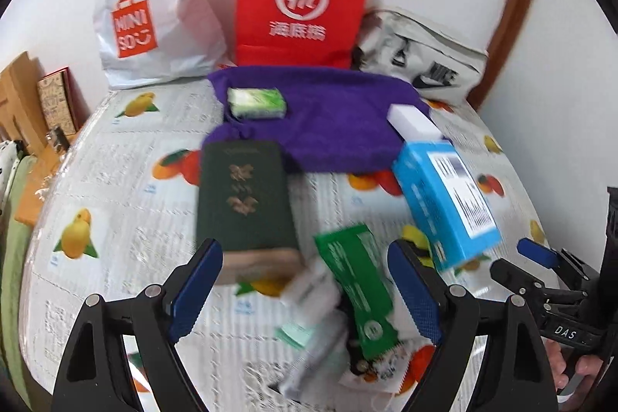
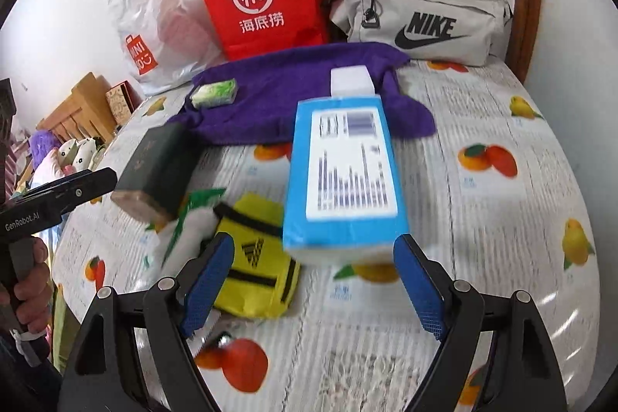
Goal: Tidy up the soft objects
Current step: 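Withdraw both tools from the towel back toward the remaining items, then grasp the white sock-like cloth with the left tool, then grasp the yellow Adidas pouch with the right tool while the left tool holds the white cloth, then carry the white cloth and yellow pouch with both tools onto the purple towel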
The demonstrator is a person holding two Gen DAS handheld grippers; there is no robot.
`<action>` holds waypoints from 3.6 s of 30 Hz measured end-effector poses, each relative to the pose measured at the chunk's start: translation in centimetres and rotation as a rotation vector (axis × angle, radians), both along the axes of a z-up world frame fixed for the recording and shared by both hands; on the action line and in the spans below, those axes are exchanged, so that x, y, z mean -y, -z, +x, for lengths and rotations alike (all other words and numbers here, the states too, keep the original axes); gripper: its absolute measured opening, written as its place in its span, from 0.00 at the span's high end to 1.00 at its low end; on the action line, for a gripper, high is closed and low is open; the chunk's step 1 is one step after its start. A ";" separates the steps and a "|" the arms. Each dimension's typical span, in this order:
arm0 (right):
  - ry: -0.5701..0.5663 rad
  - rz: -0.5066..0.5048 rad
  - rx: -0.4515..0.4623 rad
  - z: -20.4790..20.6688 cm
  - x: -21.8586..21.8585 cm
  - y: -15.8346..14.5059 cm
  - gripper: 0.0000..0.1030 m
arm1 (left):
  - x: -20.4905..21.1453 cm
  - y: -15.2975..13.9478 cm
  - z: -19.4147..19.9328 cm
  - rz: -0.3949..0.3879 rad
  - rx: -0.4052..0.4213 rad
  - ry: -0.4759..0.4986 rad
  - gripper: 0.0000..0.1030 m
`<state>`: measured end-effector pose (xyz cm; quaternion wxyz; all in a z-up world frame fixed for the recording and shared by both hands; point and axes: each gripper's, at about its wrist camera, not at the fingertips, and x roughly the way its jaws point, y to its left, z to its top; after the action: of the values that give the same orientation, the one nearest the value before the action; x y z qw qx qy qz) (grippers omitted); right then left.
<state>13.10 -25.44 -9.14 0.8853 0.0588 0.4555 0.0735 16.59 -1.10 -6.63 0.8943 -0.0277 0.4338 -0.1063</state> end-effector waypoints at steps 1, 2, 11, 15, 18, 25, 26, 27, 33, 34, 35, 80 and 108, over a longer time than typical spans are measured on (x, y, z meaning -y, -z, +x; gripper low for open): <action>-0.003 0.000 0.001 -0.4 0.0 0.2 0.18 | 0.4 0.3 -0.3 0.000 0.000 0.015 0.16; -0.004 -0.003 0.008 -0.9 0.1 0.4 0.18 | 0.8 0.5 -0.5 -0.001 0.000 0.030 0.16; 0.024 -0.017 0.024 -3.3 1.9 1.8 0.18 | 4.8 2.9 -0.7 0.010 -0.021 0.103 0.28; 0.029 0.018 0.024 -3.5 2.8 2.3 0.18 | 5.9 3.7 -0.1 0.021 -0.030 0.121 0.34; 0.020 0.022 0.021 -3.4 2.9 2.7 0.18 | 6.6 4.2 0.3 0.034 -0.032 0.132 0.40; 0.012 0.036 -0.002 -3.1 3.0 3.8 0.18 | 7.6 5.5 1.3 0.072 -0.045 0.145 0.62; 0.015 0.040 -0.004 -3.1 3.1 3.9 0.18 | 7.7 5.6 1.3 0.069 -0.045 0.151 0.66; 0.017 0.047 -0.006 -3.0 3.1 4.0 0.18 | 7.8 5.7 1.3 0.068 -0.046 0.159 0.74; -0.008 0.055 -0.008 -2.7 2.3 3.9 0.18 | 6.8 4.5 1.2 -0.006 -0.040 0.158 0.82; -0.016 0.057 -0.006 -2.7 2.0 3.9 0.18 | 6.6 4.2 1.1 -0.010 -0.034 0.157 0.82; -0.023 0.059 -0.003 -2.6 1.7 3.8 0.18 | 6.3 3.8 0.9 -0.010 -0.029 0.153 0.82; -0.150 0.073 -0.048 -2.3 -5.7 4.8 0.41 | -5.3 5.8 -3.3 -0.131 -0.054 -0.035 0.82; -0.010 0.062 0.018 -7.3 1.6 3.7 0.41 | 0.3 8.9 -3.8 -0.088 -0.138 0.040 0.82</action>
<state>5.77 -27.01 -12.85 0.8867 0.0834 0.4453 0.0926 12.80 -1.45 -15.49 0.8578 -0.0653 0.4899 -0.1409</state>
